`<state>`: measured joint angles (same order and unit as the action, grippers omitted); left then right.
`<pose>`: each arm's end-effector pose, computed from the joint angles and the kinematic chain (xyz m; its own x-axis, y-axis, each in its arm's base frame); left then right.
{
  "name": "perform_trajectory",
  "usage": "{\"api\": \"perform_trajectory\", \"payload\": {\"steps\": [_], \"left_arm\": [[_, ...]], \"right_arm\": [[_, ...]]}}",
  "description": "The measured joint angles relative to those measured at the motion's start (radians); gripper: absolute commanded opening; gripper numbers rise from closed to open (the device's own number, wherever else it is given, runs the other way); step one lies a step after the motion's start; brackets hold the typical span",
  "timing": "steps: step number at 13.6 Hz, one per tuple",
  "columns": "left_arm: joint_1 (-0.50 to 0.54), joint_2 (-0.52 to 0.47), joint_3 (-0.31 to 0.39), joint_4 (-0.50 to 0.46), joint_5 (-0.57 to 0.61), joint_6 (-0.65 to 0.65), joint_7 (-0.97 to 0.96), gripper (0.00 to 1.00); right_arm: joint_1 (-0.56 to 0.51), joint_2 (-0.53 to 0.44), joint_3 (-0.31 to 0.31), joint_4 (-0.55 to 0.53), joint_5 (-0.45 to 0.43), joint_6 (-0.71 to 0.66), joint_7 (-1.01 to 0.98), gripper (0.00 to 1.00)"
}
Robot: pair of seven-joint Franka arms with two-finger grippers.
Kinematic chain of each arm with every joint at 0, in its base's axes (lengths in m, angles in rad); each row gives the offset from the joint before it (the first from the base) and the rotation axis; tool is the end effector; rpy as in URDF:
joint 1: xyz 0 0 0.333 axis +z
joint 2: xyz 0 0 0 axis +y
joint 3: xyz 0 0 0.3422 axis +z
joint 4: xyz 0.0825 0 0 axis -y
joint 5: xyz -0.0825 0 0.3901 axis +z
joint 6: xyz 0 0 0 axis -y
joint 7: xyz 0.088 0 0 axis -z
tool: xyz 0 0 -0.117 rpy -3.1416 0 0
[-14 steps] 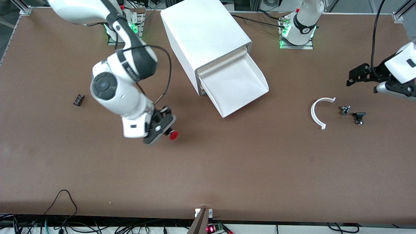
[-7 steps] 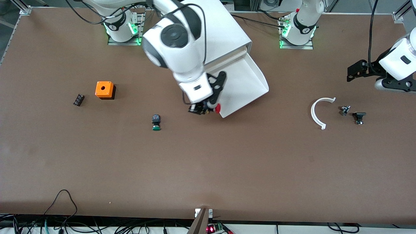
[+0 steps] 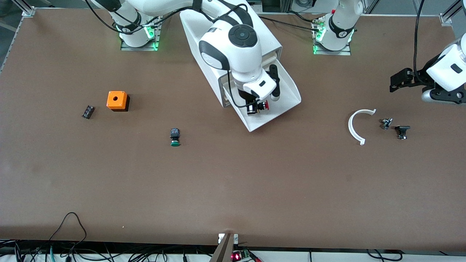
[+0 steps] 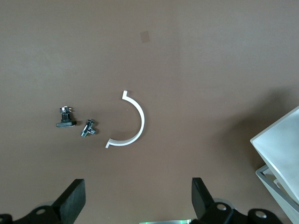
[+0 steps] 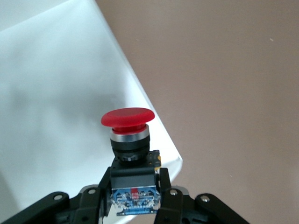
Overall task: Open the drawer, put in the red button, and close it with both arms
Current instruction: 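Carry the red button with the right gripper over the open drawer, then lower the red button into the drawer and open the right gripper, then raise the right gripper from the drawer while the left gripper approaches the drawer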
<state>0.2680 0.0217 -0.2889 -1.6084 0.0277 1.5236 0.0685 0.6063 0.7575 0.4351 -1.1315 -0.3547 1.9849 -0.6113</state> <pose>0.5590 -0.0066 0.6074 0.9904 -0.0884 -0.1066 -0.0904 -0.9958 -0.0142 0.5085 0.6045 0.4051 -0.0751 0.9922 0.0991 0.9897 0.0620 0.1291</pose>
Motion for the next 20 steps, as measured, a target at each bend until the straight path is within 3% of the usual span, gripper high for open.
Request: {"api": "perform_trajectory", "payload": {"steps": [4,6,7,8,14,17,20], "left_arm": [[0.001,0.001,0.000,0.000,0.000,0.000,0.000,1.00],[0.001,0.001,-0.001,0.000,0.000,0.000,0.000,1.00],[0.001,0.001,-0.002,0.000,0.000,0.000,0.000,1.00],[0.001,0.001,-0.002,0.000,0.000,0.000,0.000,1.00],[0.001,0.003,-0.002,0.000,0.000,0.000,0.000,1.00],[0.001,0.005,-0.002,0.000,0.000,0.002,0.000,1.00],[-0.001,0.029,-0.003,0.010,0.000,0.015,0.000,1.00]], "right_arm": [[0.046,0.025,0.010,0.001,-0.046,-0.039,-0.013,0.27],[0.050,0.049,0.023,0.001,-0.075,-0.050,-0.014,0.45],[0.052,0.061,0.024,0.001,-0.082,-0.051,-0.014,0.93],[0.054,0.071,0.024,0.001,-0.085,-0.051,-0.014,1.00],[0.058,0.060,0.030,0.030,-0.097,-0.097,0.065,1.00],[0.023,-0.035,0.028,0.072,-0.109,-0.120,0.209,1.00],[-0.094,-0.158,0.020,0.075,-0.109,-0.151,0.275,1.00]]}}
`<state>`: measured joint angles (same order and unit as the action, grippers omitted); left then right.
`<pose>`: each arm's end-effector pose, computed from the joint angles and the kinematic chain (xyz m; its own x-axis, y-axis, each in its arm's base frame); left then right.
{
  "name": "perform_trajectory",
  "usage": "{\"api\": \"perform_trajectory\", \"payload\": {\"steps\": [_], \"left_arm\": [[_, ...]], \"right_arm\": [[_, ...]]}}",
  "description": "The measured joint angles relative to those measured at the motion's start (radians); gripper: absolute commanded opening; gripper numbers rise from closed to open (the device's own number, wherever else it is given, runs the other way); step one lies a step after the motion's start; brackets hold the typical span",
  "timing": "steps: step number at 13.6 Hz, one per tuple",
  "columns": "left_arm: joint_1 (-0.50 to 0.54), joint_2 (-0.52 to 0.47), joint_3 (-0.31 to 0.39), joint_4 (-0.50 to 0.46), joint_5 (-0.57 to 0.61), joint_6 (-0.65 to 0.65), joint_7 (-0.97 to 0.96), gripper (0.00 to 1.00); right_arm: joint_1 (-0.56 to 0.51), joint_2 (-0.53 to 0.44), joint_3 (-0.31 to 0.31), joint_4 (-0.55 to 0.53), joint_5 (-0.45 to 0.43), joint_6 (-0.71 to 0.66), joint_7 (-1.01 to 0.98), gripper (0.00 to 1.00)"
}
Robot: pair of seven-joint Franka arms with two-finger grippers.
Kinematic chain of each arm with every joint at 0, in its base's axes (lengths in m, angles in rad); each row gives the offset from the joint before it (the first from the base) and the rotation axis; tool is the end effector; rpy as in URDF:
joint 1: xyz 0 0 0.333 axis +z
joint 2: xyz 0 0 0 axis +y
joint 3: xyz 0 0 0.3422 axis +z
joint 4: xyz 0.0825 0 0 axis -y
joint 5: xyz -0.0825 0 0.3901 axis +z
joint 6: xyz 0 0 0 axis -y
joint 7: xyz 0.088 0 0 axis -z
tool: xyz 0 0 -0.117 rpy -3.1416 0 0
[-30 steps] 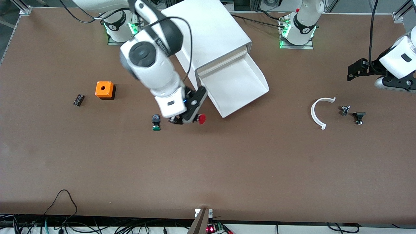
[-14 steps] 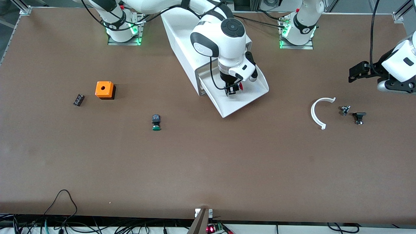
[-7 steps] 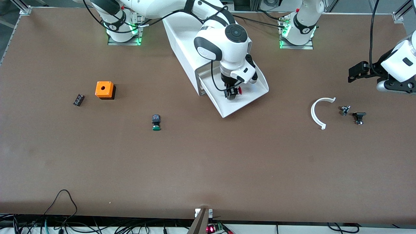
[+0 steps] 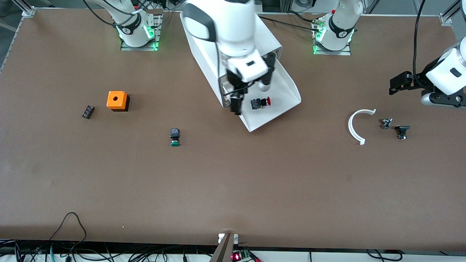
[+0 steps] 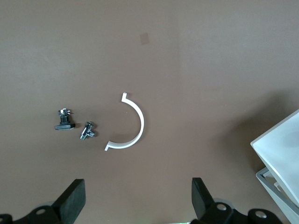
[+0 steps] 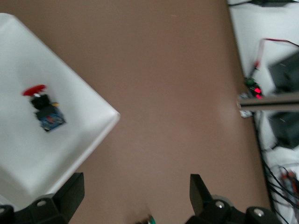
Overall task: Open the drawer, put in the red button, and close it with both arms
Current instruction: 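Raise the right gripper from the drawer while the left gripper approaches the drawer, then push the drawer shut with the left gripper while the right gripper retracts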
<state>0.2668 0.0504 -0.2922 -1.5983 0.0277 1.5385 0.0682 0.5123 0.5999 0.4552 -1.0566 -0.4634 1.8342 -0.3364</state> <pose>0.5690 -0.0071 0.5977 0.9897 -0.0936 -0.1085 -0.0948 -0.9955 -0.0057 0.5467 0.5291 0.5475 0.2715 0.9525 0.1382 0.9145 -0.3000 0.2715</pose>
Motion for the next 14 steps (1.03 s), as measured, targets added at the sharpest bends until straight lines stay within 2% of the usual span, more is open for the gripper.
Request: {"api": "perform_trajectory", "payload": {"steps": [3,5,7,10,12,14], "left_arm": [[-0.012,0.042,-0.015,-0.002,-0.040,0.039,-0.005,1.00],[-0.047,0.070,-0.031,-0.057,-0.055,0.148,-0.090,1.00],[-0.116,0.095,-0.041,-0.149,-0.056,0.289,-0.252,1.00],[-0.207,0.148,-0.060,-0.309,-0.056,0.549,-0.466,1.00],[-0.247,0.211,-0.070,-0.390,-0.056,0.741,-0.572,1.00],[-0.279,0.264,-0.072,-0.442,-0.056,0.854,-0.638,1.00]], "right_arm": [[-0.092,-0.037,-0.027,-0.007,0.001,-0.058,0.140,1.00],[-0.155,-0.037,-0.037,-0.046,0.001,-0.067,0.310,1.00],[-0.219,-0.042,-0.055,-0.115,0.001,-0.069,0.503,1.00],[-0.301,-0.062,-0.113,-0.224,0.005,-0.070,0.743,1.00],[-0.374,-0.089,-0.135,-0.269,0.054,-0.079,0.798,1.00],[-0.458,-0.119,-0.145,-0.281,0.109,-0.108,0.806,1.00]]}}
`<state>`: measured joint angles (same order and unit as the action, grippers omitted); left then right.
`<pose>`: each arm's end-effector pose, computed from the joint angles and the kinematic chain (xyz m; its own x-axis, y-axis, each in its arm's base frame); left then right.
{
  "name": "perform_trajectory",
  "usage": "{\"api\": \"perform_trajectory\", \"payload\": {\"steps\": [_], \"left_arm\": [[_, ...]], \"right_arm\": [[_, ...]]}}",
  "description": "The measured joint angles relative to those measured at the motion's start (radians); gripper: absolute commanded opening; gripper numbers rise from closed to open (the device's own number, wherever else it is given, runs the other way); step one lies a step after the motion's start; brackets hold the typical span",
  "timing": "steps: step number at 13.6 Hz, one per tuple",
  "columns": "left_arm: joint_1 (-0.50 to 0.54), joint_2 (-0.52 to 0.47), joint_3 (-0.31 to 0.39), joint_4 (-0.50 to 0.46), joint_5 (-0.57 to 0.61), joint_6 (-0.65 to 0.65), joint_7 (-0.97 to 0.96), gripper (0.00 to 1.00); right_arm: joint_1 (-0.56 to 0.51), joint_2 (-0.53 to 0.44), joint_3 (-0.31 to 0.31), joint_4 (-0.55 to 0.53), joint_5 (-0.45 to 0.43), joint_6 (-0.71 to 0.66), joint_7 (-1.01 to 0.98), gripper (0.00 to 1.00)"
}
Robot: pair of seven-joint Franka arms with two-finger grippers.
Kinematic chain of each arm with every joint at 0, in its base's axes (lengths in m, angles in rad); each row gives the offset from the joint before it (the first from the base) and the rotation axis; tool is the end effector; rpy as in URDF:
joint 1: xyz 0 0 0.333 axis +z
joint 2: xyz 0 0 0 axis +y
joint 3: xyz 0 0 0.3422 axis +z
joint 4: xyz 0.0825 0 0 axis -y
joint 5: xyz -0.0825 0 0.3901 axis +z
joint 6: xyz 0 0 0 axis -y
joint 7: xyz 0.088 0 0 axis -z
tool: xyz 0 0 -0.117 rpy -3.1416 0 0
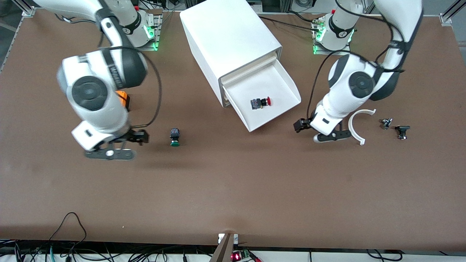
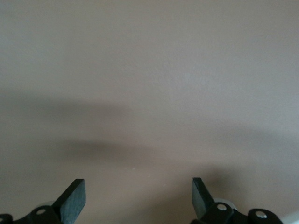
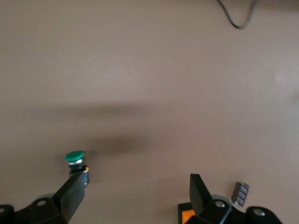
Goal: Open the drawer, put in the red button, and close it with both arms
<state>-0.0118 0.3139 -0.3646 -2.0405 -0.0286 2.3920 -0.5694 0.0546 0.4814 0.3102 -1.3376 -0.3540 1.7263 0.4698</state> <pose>0.5714 -0.2178 0.3145 0.9731 0.2291 -0.0248 0.2303 -0.9631 0.1392 0.6852 0.1772 0.4713 0.9977 -0.0630 0.0255 -0.0670 -0.9747 0.2132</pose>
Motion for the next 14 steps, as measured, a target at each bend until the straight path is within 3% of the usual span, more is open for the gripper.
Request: {"api": "perform_trajectory", "payload": {"steps": [3,5,7,9,11,14], "left_arm": [[-0.033,0.026,-0.001,-0.034,0.000,0.022,-0.033,1.00],[-0.044,0.023,-0.015,-0.060,0.000,0.022,-0.050,1.00],[-0.044,0.010,-0.069,-0.092,-0.003,0.023,-0.101,1.00],[-0.045,-0.019,-0.157,-0.133,-0.003,0.022,-0.181,1.00],[-0.053,-0.045,-0.242,-0.173,-0.004,0.020,-0.253,1.00],[-0.056,-0.061,-0.313,-0.197,-0.006,0.002,-0.271,1.00]], "right_arm": [[-0.106,-0.049,-0.015,-0.004,0.031,-0.027,-0.002,1.00],[-0.132,-0.090,-0.046,-0.007,0.112,-0.034,-0.026,1.00],[-0.132,-0.143,-0.119,-0.015,0.199,-0.050,-0.106,1.00],[-0.135,-0.199,-0.186,-0.043,0.224,-0.074,-0.205,1.00],[-0.139,-0.261,-0.214,-0.085,0.230,-0.117,-0.252,1.00],[-0.124,-0.366,-0.236,-0.191,0.233,-0.157,-0.255,1.00]]}}
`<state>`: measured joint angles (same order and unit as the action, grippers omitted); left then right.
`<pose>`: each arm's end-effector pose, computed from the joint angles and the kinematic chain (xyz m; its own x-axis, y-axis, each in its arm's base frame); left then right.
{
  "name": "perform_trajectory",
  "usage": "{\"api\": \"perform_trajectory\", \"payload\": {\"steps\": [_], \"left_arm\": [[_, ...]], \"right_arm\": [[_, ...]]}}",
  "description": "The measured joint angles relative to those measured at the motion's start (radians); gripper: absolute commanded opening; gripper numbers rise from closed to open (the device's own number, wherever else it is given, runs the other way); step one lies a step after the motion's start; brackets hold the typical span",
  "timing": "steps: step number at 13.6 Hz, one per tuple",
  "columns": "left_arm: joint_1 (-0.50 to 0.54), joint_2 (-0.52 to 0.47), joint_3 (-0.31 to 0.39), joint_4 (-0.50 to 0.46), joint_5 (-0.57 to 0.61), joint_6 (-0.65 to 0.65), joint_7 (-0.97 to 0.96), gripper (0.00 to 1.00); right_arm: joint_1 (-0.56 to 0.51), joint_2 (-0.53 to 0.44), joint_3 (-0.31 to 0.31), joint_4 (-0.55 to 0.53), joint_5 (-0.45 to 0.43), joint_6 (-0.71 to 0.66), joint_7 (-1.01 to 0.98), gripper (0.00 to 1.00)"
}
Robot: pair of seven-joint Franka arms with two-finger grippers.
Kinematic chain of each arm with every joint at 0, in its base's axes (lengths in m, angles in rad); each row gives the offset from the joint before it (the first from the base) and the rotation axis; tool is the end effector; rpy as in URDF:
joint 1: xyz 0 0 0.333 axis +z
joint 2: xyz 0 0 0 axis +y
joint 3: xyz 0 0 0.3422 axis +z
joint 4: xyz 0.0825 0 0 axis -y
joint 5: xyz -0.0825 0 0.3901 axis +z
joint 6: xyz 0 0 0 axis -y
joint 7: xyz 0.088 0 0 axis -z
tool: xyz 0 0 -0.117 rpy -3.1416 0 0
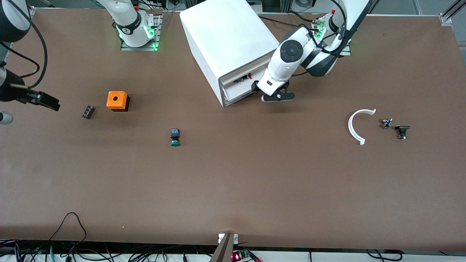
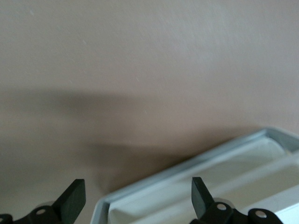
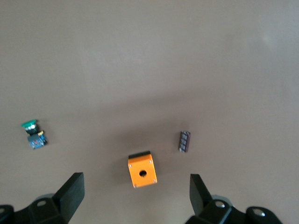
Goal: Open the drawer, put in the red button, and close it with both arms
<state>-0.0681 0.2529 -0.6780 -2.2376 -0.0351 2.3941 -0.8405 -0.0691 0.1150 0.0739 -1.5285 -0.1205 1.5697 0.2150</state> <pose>0.4025 -0.3706 0.2887 0.9786 0.1239 -0.1642 0.1392 -0.9866 0.0854 0.5955 -0.0137 0.5952 0.9771 -0.2073 -0.0479 -0.2001 -0.9718 0.1246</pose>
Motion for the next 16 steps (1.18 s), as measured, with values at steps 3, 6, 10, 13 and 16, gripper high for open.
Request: {"api": "perform_trajectory", "payload": {"steps": [3,6,10,13,16], "left_arm": [[0.003,-0.008,-0.011,-0.001,0.000,-0.026,0.000,1.00],[0.036,-0.040,-0.009,0.005,-0.015,-0.039,0.000,1.00],[0.152,-0.117,0.079,0.113,-0.017,-0.101,0.097,1.00],[0.170,-0.187,0.268,0.207,-0.017,-0.238,0.395,1.00],[0.174,-0.288,0.435,0.258,-0.018,-0.396,0.609,1.00]], "right_arm": [[0.074,-0.050,-0.079,-0.072,0.012,0.030,-0.059,1.00],[0.087,-0.061,-0.102,-0.124,0.013,0.071,-0.120,1.00],[0.087,-0.092,-0.117,-0.176,0.025,0.110,-0.140,1.00],[0.089,-0.166,-0.118,-0.279,0.040,0.168,-0.140,1.00],[0.090,-0.208,-0.140,-0.332,0.046,0.180,-0.174,1.00]]}}
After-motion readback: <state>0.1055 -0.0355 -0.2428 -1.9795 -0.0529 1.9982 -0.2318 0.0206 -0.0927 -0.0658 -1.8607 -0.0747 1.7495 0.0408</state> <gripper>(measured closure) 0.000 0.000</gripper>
